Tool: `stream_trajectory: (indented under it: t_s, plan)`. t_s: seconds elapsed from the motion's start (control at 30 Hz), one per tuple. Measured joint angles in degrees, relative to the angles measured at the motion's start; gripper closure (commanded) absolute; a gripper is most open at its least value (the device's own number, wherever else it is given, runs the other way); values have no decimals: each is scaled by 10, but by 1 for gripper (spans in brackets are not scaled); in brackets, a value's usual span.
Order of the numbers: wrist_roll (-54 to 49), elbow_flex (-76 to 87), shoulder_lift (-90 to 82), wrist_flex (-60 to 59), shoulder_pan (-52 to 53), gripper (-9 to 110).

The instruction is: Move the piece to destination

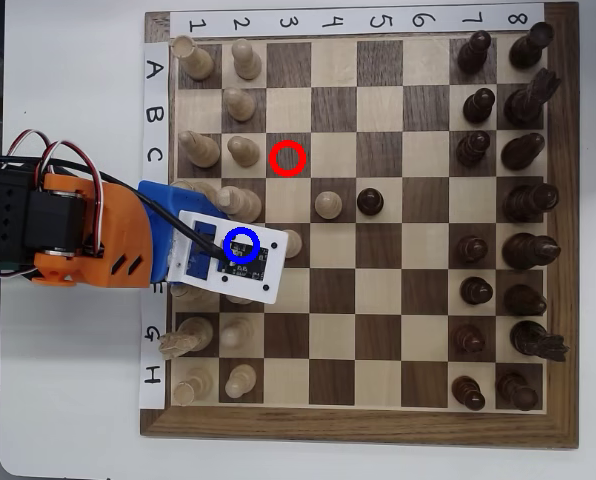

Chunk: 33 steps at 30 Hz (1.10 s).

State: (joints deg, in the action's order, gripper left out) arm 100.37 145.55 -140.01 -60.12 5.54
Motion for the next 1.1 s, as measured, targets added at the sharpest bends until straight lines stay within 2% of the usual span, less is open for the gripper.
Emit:
stream_trajectory:
  t_s: [1.1]
  plan:
    - [0, 0, 0, -17, 0, 85]
